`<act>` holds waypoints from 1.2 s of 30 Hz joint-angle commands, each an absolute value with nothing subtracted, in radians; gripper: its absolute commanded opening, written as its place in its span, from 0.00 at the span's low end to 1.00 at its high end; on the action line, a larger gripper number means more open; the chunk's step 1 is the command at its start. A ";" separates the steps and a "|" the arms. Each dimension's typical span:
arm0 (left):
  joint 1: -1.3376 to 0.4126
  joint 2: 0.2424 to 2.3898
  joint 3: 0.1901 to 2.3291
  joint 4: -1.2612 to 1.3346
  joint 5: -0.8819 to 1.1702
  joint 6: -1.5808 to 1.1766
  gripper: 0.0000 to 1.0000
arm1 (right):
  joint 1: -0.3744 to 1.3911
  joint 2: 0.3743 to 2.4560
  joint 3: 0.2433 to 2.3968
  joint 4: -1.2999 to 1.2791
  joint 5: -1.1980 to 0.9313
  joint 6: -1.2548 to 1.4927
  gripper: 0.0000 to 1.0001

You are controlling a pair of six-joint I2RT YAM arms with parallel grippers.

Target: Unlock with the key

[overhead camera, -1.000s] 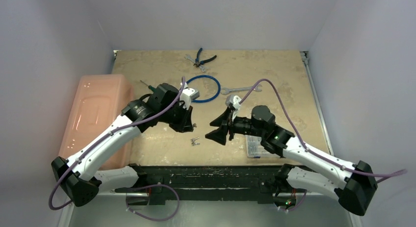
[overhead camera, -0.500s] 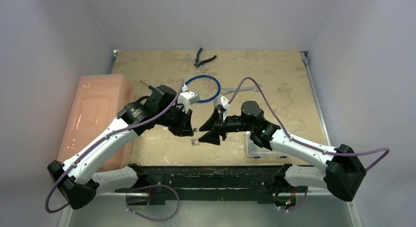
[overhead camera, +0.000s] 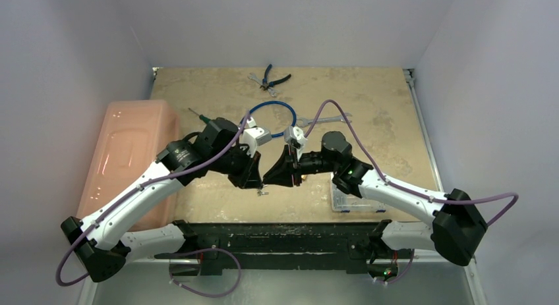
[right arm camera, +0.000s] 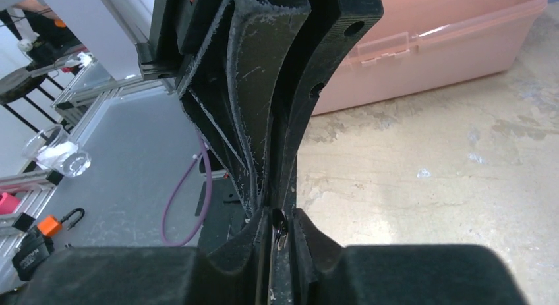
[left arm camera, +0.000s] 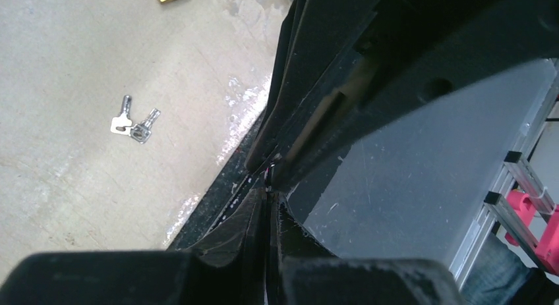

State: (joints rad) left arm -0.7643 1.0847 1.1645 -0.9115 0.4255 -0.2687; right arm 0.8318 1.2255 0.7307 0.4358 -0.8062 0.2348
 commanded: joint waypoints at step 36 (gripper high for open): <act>-0.776 1.051 1.206 -0.826 0.421 -0.221 0.00 | 0.836 1.243 0.752 0.452 -0.989 0.253 0.27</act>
State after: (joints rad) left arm -0.7811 1.0740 1.1648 -0.9291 0.4568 -0.2420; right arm 0.8242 1.2446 0.7471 0.4278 -0.9115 0.2276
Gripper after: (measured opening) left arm 0.032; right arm 0.193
